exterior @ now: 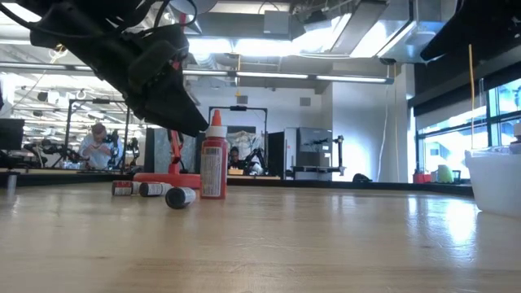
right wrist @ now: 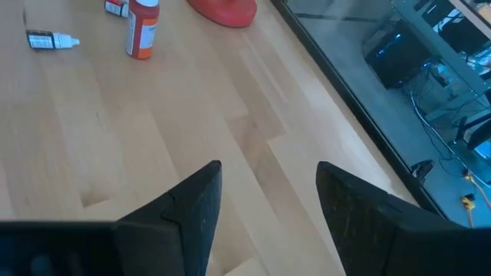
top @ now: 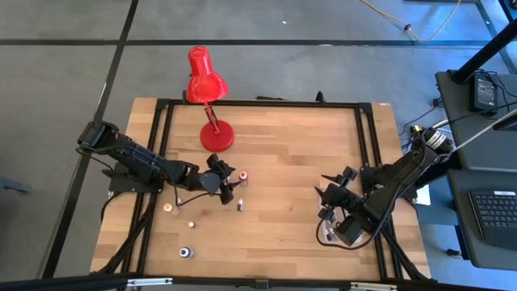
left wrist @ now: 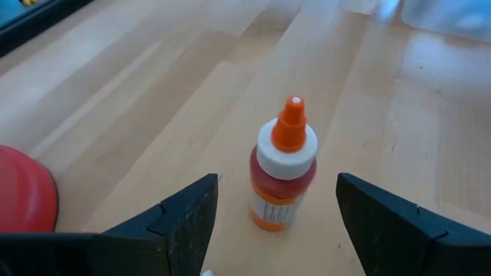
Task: Pick & Place food coloring
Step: Put the big orange bottle into the transparent container
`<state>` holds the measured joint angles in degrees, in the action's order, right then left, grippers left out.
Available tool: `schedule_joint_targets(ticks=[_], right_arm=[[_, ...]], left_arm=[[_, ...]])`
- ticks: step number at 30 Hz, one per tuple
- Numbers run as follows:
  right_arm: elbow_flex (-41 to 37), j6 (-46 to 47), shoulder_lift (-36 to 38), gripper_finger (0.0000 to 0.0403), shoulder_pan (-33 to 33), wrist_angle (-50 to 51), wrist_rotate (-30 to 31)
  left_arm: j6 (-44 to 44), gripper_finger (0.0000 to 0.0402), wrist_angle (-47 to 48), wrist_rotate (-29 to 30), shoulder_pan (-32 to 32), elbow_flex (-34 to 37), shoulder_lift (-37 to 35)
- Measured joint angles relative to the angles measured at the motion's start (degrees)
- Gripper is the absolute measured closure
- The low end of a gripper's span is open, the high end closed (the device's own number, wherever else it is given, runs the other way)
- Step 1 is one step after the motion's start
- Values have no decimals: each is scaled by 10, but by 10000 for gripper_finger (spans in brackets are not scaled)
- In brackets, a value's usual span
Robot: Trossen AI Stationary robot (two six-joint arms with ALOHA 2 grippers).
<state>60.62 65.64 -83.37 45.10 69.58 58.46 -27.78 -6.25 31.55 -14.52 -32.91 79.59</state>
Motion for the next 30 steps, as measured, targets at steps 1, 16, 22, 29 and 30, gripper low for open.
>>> schedule_joint_targets(ticks=[1,16,22,29,30], right_arm=[[0,-1,0,187,0,-2,0],[0,-17,0,187,0,-12,-2],[0,-17,0,187,0,-11,-2],[0,-17,0,187,0,-11,-2],[0,-17,0,187,0,-11,-2]], left_arm=[[0,142,-1,-3,2,0,0],[62,142,-30,-43,50,0,1],[98,142,-35,-54,50,0,1],[106,142,-47,-59,51,0,11],[106,142,-49,-59,51,0,16]])
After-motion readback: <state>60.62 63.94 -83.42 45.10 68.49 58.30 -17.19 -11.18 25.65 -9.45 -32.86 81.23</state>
